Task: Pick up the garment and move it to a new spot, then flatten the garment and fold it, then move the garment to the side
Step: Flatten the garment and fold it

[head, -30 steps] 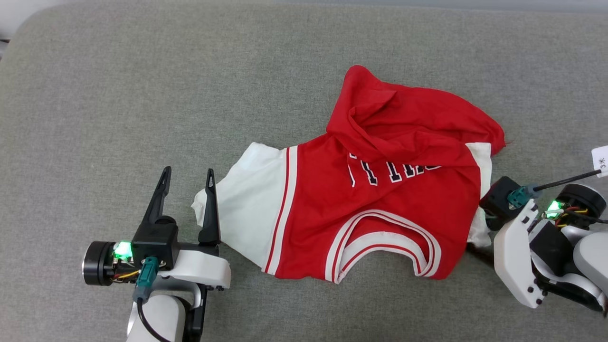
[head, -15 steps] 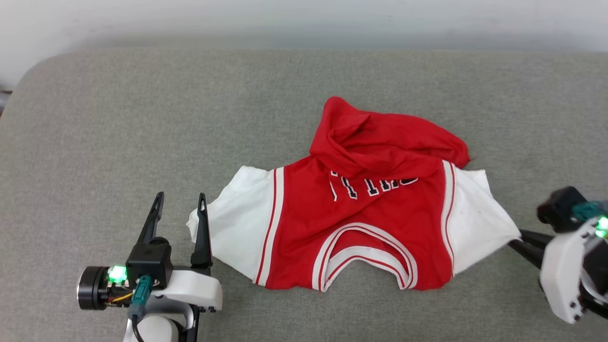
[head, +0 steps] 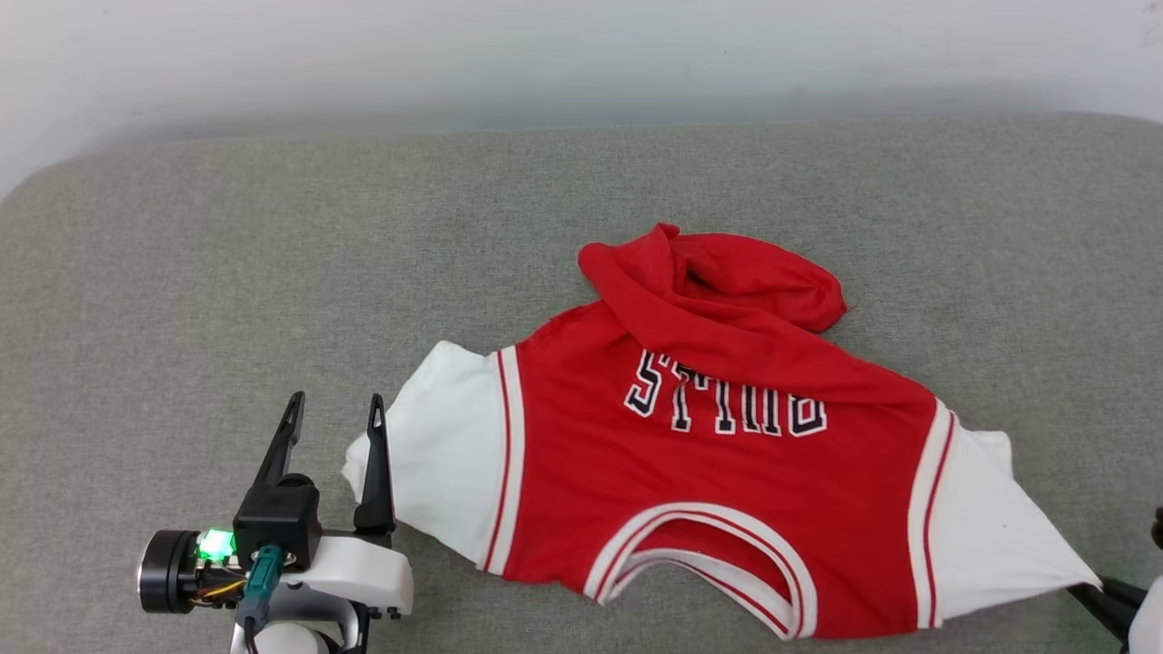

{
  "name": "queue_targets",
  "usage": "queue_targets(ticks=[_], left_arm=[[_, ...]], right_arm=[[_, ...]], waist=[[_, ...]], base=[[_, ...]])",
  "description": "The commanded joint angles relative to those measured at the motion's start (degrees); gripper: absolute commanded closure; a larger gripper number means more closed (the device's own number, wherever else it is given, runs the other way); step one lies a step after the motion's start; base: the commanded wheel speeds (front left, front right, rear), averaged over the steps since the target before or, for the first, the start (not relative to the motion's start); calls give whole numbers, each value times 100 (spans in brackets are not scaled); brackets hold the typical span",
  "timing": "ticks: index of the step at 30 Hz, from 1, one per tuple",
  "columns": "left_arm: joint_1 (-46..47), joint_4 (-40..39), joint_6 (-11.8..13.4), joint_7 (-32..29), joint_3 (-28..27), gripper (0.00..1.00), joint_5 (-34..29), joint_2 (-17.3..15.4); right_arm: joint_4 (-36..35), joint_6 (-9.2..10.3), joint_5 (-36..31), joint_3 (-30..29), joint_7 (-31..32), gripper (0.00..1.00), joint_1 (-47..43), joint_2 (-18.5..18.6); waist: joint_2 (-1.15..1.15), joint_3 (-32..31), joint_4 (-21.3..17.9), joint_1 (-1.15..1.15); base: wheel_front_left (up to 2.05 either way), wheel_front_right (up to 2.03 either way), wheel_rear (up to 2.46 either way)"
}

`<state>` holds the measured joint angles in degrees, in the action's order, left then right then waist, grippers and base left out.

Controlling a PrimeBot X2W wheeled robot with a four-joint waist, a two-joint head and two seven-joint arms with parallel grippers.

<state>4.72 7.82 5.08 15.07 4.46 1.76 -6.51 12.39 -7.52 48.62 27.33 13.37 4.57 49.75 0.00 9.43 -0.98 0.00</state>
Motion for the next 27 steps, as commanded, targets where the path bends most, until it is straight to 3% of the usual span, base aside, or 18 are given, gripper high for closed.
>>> queue_targets(ticks=[1,10,11,12,13,20,27], left_arm=[[14,28,-4,13,1,0,-17,-21],[67,188,-49,14,-16,0,-8,-94],[41,209,-51,13,-29,0,6,-103],[22,235,-57,14,-38,0,17,-112],[10,260,-66,14,-47,0,28,-118],[92,347,-152,14,-132,0,82,-254],[420,351,-412,13,-182,0,116,-566]], right_arm=[[98,6,59,-98,14,100,-119,-81],[882,8,-82,-477,-82,100,-403,-573],[898,9,-113,-543,-181,88,-388,-641],[895,8,-166,-603,-282,5,-375,-685],[868,8,-225,-669,-392,0,-370,-726],[315,7,-755,-1420,-928,0,-649,-932],[-996,6,-1420,-2694,-833,0,-1197,-1358]], waist=[[0,8,9,0],[0,-15,36,0],[0,-44,18,0],[0,-73,3,0],[0,-107,-12,0],[0,-299,-155,0],[0,-382,-270,0]], base=[[0,0,0],[0,0,0],[0,0,0],[0,0,0],[0,0,0],[0,0,0],[0,0,0]])
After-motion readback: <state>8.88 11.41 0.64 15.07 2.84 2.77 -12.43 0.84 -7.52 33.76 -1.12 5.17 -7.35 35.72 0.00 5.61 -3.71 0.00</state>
